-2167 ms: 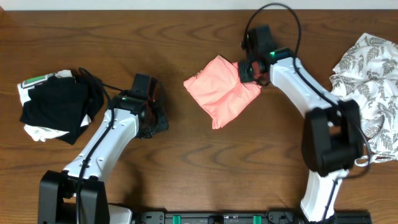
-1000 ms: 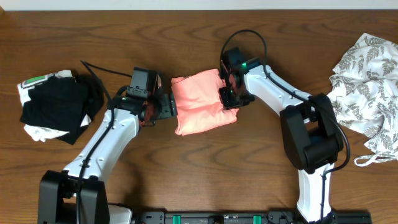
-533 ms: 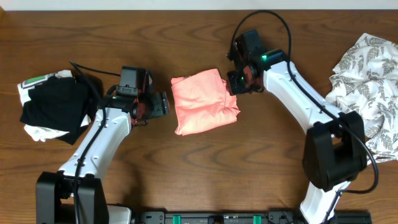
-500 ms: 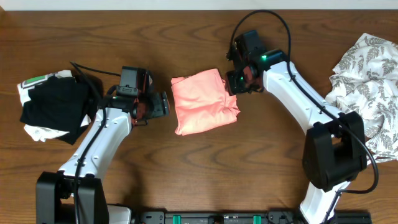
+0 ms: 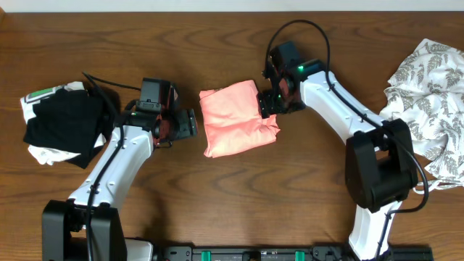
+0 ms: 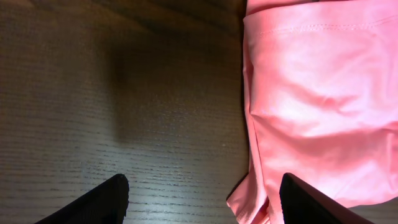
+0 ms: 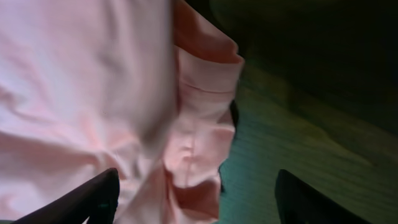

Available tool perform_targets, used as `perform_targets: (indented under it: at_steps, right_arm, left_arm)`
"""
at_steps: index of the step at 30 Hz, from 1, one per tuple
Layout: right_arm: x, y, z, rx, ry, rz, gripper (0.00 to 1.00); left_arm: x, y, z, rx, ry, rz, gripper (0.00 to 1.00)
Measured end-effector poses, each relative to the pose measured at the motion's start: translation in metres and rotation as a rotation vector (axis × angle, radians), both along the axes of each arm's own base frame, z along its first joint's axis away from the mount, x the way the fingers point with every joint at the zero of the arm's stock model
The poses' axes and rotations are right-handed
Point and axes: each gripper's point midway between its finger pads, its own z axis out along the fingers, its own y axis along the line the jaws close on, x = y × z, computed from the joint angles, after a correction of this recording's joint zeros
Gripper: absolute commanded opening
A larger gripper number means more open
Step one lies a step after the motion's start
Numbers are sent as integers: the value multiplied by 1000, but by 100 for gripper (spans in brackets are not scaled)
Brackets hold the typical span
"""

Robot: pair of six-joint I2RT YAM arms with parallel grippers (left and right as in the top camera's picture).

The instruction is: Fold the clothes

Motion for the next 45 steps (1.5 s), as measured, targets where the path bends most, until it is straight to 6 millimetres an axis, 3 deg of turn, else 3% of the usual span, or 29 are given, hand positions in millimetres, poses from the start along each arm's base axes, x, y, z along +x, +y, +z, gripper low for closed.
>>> perform_targets:
  at_steps: [6,11,18,27,35,37,40,45]
  right_arm:
    - [-9,4,-13,50,74,1,80]
    - [-15,10,-18,80,114,8,81]
    - [-19,12,-25,94,144,10,85]
    - [-20,18,-24,128,152,15,81]
    - [-24,47,-26,179,124,60,86]
    - [-29,53,-29,180,124,74,82]
    - [-30,56,-31,180,119,75,65]
    - [-30,54,-34,180,126,45,61]
  left_arm:
    - [-8,3,-3,8,36,5,78]
    - [-19,22,-9,57,94,49,78]
    - [-19,41,-11,84,104,103,79]
    - [-19,43,-11,90,104,108,79]
    - [-19,43,-11,90,103,108,79]
    - [-19,43,-11,90,103,108,79]
    - [-19,43,-11,90,103,108,79]
    - [-19,43,-11,90,103,108,79]
